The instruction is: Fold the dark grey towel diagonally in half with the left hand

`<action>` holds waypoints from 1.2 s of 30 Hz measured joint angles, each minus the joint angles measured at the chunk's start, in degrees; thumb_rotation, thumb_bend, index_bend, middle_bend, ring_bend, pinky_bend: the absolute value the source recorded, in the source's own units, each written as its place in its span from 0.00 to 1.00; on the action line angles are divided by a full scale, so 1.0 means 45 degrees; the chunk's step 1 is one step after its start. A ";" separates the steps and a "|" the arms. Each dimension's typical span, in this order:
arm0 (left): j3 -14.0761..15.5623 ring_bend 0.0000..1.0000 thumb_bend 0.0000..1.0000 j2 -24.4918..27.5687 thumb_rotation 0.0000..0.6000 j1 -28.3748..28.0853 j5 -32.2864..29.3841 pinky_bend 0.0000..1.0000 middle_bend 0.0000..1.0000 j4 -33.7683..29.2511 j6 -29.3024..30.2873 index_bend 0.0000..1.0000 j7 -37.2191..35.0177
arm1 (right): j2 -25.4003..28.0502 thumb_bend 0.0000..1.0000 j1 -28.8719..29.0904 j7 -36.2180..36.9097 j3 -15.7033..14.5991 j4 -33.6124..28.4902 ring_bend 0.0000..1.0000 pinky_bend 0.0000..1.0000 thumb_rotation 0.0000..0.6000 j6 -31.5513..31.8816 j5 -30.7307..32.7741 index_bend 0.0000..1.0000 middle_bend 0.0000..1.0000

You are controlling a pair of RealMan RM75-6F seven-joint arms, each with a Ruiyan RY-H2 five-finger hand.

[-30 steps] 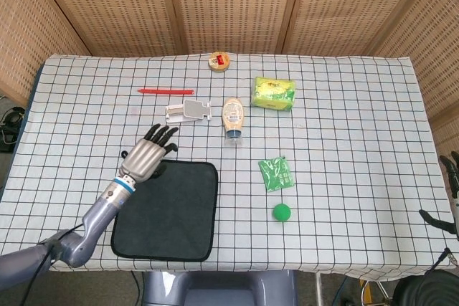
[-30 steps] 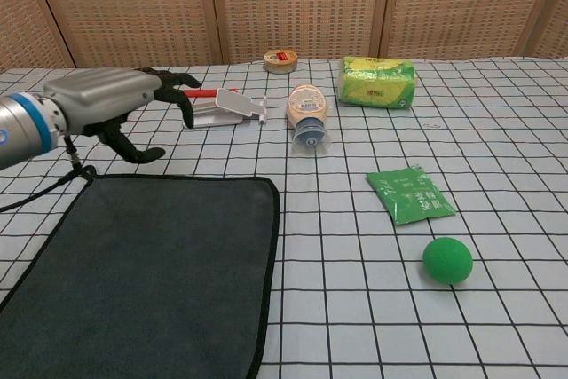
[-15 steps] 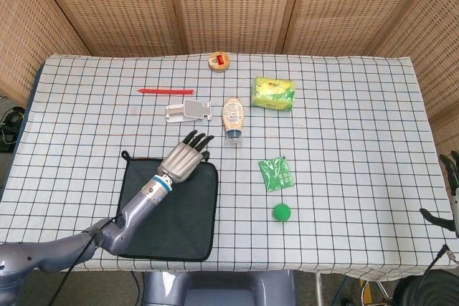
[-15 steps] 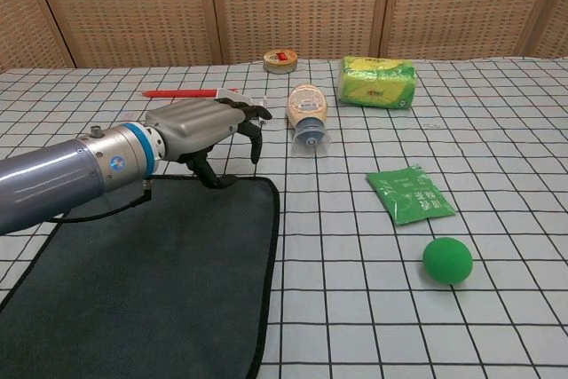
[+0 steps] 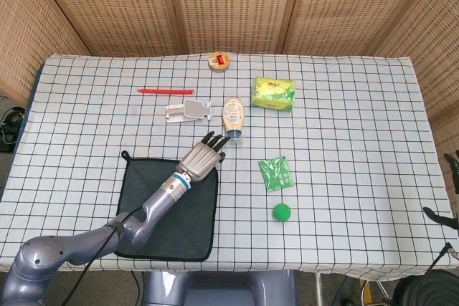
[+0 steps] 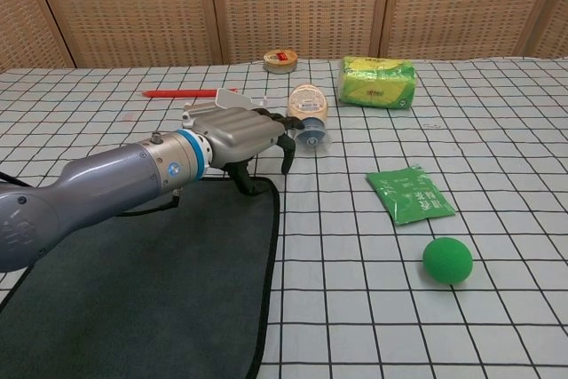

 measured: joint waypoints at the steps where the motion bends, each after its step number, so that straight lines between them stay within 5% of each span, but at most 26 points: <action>1: 0.0007 0.00 0.42 -0.0046 1.00 -0.0037 -0.0035 0.00 0.00 0.0060 -0.0015 0.41 0.0034 | 0.0005 0.00 -0.0002 0.0026 0.0008 0.0009 0.00 0.00 1.00 -0.0003 0.0012 0.04 0.00; 20: 0.0405 0.00 0.42 -0.0077 1.00 0.0009 -0.0477 0.00 0.00 0.0005 0.0250 0.44 0.0266 | 0.0080 0.00 -0.0052 0.0206 0.0053 0.0009 0.00 0.00 1.00 0.0051 -0.0015 0.04 0.00; 36: 0.0580 0.00 0.43 0.0052 1.00 0.0073 -0.0586 0.00 0.00 -0.0207 0.0604 0.59 0.0316 | 0.0123 0.00 -0.0081 0.0312 0.0057 -0.0012 0.00 0.00 1.00 0.0079 -0.0076 0.04 0.00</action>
